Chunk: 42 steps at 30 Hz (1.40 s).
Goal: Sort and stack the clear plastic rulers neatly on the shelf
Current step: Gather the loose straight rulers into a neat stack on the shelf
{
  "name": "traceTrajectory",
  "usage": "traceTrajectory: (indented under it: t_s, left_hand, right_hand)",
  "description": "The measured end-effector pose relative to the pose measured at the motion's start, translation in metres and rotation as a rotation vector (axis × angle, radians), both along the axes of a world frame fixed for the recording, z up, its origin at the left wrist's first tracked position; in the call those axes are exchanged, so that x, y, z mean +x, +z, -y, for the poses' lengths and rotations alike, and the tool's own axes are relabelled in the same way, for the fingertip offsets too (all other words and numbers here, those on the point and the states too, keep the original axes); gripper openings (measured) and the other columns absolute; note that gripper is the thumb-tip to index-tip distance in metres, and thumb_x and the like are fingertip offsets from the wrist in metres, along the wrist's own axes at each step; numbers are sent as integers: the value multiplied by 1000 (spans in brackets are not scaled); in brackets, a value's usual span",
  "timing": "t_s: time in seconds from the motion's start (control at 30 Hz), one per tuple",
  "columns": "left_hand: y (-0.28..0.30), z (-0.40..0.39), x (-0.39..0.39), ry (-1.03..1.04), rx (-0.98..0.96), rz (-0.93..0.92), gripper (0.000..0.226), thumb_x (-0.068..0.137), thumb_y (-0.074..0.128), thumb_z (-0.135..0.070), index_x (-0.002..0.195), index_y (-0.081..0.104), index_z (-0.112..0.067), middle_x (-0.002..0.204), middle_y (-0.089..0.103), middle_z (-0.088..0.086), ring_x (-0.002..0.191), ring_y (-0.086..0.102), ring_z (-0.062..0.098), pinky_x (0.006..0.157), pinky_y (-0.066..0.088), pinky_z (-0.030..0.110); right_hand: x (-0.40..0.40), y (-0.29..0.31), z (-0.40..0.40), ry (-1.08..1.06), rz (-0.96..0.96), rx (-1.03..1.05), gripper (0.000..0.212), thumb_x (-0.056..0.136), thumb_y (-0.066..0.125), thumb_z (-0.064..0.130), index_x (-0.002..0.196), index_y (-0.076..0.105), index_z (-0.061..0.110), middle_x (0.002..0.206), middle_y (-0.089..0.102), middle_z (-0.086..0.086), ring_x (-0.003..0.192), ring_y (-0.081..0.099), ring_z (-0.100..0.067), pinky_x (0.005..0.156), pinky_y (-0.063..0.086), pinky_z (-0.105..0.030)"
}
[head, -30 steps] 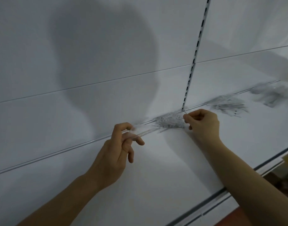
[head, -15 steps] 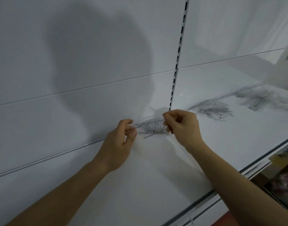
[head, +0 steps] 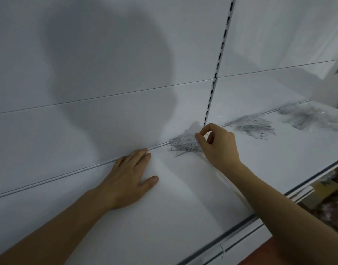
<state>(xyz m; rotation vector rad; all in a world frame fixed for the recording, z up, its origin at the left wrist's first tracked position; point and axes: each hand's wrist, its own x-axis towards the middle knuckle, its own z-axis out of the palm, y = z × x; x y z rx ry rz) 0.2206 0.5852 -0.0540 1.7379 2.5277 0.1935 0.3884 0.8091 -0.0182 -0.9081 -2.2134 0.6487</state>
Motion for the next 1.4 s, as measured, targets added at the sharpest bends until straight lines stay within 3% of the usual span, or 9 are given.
traceTrajectory:
  t_s: [0.07,0.17,0.3,0.47,0.67,0.87,1.03,1.23,1.4]
  left_hand:
    - [3,14,-4,-8,13,5,96,80,3,-76,159,16,-24,168,7,-9,153,3,7,120,4,27]
    - [13,54,-14,23,32,-46,91,85,3,-70,156,28,-21,166,20,-6,152,16,10,121,16,36]
    - [26,143,-43,136,32,-115,87,89,3,-67,157,28,-20,165,23,-6,152,18,12,120,13,36]
    - [36,289,-83,312,99,-128,80,94,9,-69,155,33,-23,161,30,-7,148,26,10,118,21,40]
    - [40,455,-139,401,151,-125,77,96,13,-71,152,38,-24,156,37,-7,142,36,12,112,33,46]
    - [23,551,-190,361,175,-85,83,95,12,-73,152,39,-21,156,38,-4,143,34,12,114,32,44]
    - [7,565,-220,310,179,-68,74,93,20,-68,150,40,-24,155,38,-7,141,35,13,111,29,38]
    - [-4,559,-223,286,370,-48,56,95,33,-52,139,53,-22,141,51,-5,132,43,15,104,32,40]
    - [-6,557,-220,244,386,-37,55,94,33,-50,138,54,-23,140,51,-8,131,43,13,104,32,41]
  right_hand:
    - [-6,6,27,150,95,134,11,95,65,36,95,66,26,59,59,12,55,56,-7,61,47,-25]
    - [-29,12,75,411,281,286,38,98,58,45,129,62,23,108,71,8,102,63,-14,91,49,-31]
    - [-77,15,157,677,392,420,61,101,49,53,151,43,19,152,49,0,142,41,-20,116,34,-37]
    - [-134,19,261,815,495,422,69,102,36,58,161,16,28,167,20,10,155,13,-11,126,16,-35]
    - [-198,15,391,864,464,427,69,102,36,57,161,17,28,166,21,11,153,19,-11,123,17,-31]
    - [-247,-11,494,868,299,375,57,97,59,45,146,49,20,138,59,-1,124,55,-24,102,48,-43]
    - [-282,-10,533,637,136,558,36,87,76,22,121,65,13,110,68,-7,97,65,-30,75,58,-43]
    - [-309,2,543,304,372,644,42,86,75,44,111,52,19,92,70,-1,74,68,-30,57,49,-33]
    - [-312,-14,540,277,302,691,27,85,71,13,98,48,18,77,67,-3,56,62,-34,51,50,-35]
